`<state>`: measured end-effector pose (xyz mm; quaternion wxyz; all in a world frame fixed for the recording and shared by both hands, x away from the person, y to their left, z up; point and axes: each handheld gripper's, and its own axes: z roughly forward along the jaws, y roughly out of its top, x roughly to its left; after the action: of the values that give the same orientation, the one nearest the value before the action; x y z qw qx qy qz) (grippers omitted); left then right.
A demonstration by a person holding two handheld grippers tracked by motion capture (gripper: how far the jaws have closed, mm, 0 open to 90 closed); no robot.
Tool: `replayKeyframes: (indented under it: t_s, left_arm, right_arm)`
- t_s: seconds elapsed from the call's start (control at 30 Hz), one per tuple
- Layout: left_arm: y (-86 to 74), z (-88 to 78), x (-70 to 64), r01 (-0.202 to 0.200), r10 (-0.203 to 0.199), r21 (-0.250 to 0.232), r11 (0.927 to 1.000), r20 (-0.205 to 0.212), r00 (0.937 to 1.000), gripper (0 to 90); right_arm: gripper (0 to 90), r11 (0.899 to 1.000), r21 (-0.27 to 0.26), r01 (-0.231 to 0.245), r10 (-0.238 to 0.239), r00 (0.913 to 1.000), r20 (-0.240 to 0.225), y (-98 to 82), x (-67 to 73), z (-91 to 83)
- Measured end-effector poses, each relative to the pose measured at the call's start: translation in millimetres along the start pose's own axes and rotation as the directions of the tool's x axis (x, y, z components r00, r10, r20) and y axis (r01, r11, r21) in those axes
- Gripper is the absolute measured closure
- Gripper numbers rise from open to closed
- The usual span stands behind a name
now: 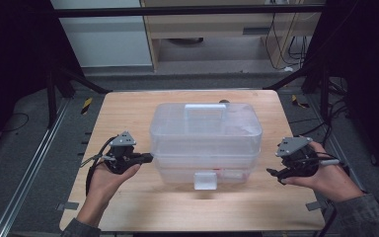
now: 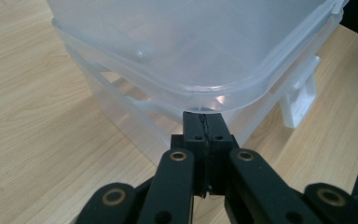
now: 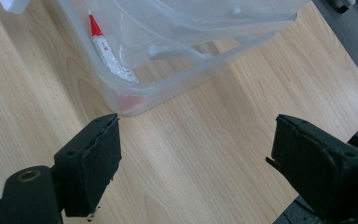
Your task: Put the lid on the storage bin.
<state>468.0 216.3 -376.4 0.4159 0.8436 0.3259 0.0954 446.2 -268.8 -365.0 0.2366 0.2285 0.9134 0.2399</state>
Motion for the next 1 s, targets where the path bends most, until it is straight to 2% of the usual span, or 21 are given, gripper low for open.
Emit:
replayKeyframes:
  t_s: [0.4, 0.53, 0.57, 0.6, 0.67, 0.7, 0.73, 0.77, 0.8, 0.83, 0.87, 0.9, 0.97, 1.0]
  left_arm:
    - [-7.0, 4.9, -0.2, 0.0, 0.0, 0.024, 0.9997, 0.011, 0.9999, 89.8]
    - [-7.8, 3.1, 2.0, -0.011, 0.011, 0.038, 0.9992, 0.005, 0.9999, 89.8]
    - [-9.0, -3.5, 9.3, -0.018, 0.02, 0.041, 0.999, -0.053, 0.9984, 89.8]
    - [-9.0, -3.5, 9.3, -0.018, 0.02, 0.041, 0.999, -0.053, 0.9984, 89.8]
    - [-10.8, -10.4, 22.0, -0.009, 0.015, 0.048, 0.9988, -0.114, 0.9933, 89.8]
    - [-12.1, -12.2, 29.1, -0.008, 0.016, 0.055, 0.9985, -0.148, 0.9888, 89.8]
    - [-13.6, -12.6, 36.2, -0.006, 0.018, 0.067, 0.9977, -0.179, 0.9836, 89.8]
    - [-15.3, -11.7, 43.4, -0.001, 0.017, 0.077, 0.997, -0.2, 0.9797, 89.8]
    - [-17.7, -9.2, 52.3, 0.009, 0.011, 0.09, 0.9959, -0.219, 0.9757, 89.8]
    - [-21.6, -4.1, 64.7, 0.025, 0.001, 0.109, 0.9937, -0.231, 0.973, 89.8]
    - [-21.6, -4.1, 64.7, 0.025, 0.001, 0.109, 0.9937, -0.231, 0.973, 89.8]
    - [-24.0, -0.7, 70.9, 0.037, -0.01, 0.113, 0.9929, -0.234, 0.9722, 89.8]
    - [-29.5, 8.8, 85.8, 0.064, -0.032, 0.128, 0.9896, -0.239, 0.9706, 89.8]
    - [-29.5, 8.8, 85.8, 0.064, -0.032, 0.128, 0.9896, -0.239, 0.9706, 89.9]
  right_arm:
    - [15.3, 1.0, 0.023, -0.016, 0.016, 0.9998, 0.009, -9.6, 1.1, 12.8]
    - [15.4, 0.999, 0.028, -0.023, 0.022, 0.9997, 0.012, -12.5, 1.2, 16.3]
    - [15.3, 0.999, 0.031, -0.027, 0.026, 0.9994, 0.022, -13.8, -0.3, 18.6]
    - [15.4, 0.999, 0.031, -0.037, 0.036, 0.9989, 0.031, -14.2, -1.2, 19.5]
    - [15.4, 0.998, 0.031, -0.05, 0.049, 0.9976, 0.049, -14.3, -4.3, 22.0]
    - [15.4, 0.998, 0.031, -0.05, 0.049, 0.9976, 0.049, -14.3, -4.3, 22.0]
    - [15.4, 0.997, 0.032, -0.07, 0.067, 0.9946, 0.08, -14.0, -8.9, 26.2]
    - [15.4, 0.997, 0.032, -0.07, 0.067, 0.9946, 0.08, -14.0, -8.9, 26.2]
    - [15.4, 0.996, 0.037, -0.087, 0.082, 0.9912, 0.104, -13.9, -12.0, 29.1]
    - [16.6, 0.991, 0.047, -0.125, 0.117, 0.9827, 0.143, -14.3, -21.3, 36.8]
    - [16.6, 0.991, 0.047, -0.125, 0.117, 0.9827, 0.143, -14.3, -21.3, 36.8]
    - [18.5, 0.985, 0.05, -0.163, 0.153, 0.9748, 0.162, -15.4, -29.2, 44.1]
    - [21.9, 0.98, 0.054, -0.191, 0.179, 0.9678, 0.177, -17.2, -38.0, 53.1]
    - [22.6, 0.977, 0.056, -0.205, 0.192, 0.964, 0.184, -18.2, -42.1, 57.7]
